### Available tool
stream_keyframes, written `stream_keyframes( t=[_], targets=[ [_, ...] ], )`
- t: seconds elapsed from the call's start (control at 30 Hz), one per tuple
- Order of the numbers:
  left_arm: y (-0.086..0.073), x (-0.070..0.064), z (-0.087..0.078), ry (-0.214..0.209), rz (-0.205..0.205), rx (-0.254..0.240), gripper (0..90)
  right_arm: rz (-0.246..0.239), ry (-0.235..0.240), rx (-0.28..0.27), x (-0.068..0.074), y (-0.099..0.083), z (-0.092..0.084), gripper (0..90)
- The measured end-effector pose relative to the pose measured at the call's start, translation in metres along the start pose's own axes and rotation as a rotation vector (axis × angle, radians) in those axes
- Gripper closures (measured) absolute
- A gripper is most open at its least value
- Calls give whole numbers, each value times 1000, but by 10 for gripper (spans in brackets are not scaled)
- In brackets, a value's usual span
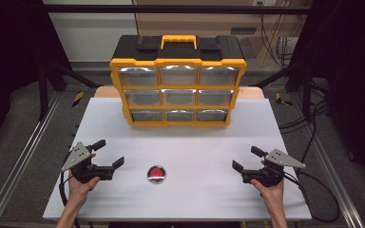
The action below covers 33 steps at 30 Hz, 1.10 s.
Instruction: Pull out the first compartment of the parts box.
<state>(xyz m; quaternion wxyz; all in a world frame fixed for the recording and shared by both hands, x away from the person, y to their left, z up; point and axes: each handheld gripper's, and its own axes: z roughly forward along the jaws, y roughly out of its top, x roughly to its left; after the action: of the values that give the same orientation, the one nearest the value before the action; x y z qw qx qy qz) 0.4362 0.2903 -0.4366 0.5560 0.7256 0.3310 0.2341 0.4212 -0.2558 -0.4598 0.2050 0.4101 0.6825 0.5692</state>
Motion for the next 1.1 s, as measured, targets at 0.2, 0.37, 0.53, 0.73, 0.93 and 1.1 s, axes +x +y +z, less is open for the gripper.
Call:
stream_keyframes(
  t=[0.2,0.37,0.53,0.73,0.93,1.1],
  targets=[
    [0,0,0,3,0,0,17,0,1,-2,-1,0,0,26],
    [1,-2,0,1,3,0,18,7,5,-1,-1,0,-1,26],
    [3,-3,0,-6,10,-3,18,8,6,-3,-1,0,-1,27],
    [6,-4,2,-7,21,2,21,9,4,-1,-1,0,-1,27],
    [12,-6,3,-13,41,1,21,5,6,0,-1,0,0,27],
    [17,-7,5,-18,55,-4,24,-2,3,8,-1,0,0,26]
  ],
)
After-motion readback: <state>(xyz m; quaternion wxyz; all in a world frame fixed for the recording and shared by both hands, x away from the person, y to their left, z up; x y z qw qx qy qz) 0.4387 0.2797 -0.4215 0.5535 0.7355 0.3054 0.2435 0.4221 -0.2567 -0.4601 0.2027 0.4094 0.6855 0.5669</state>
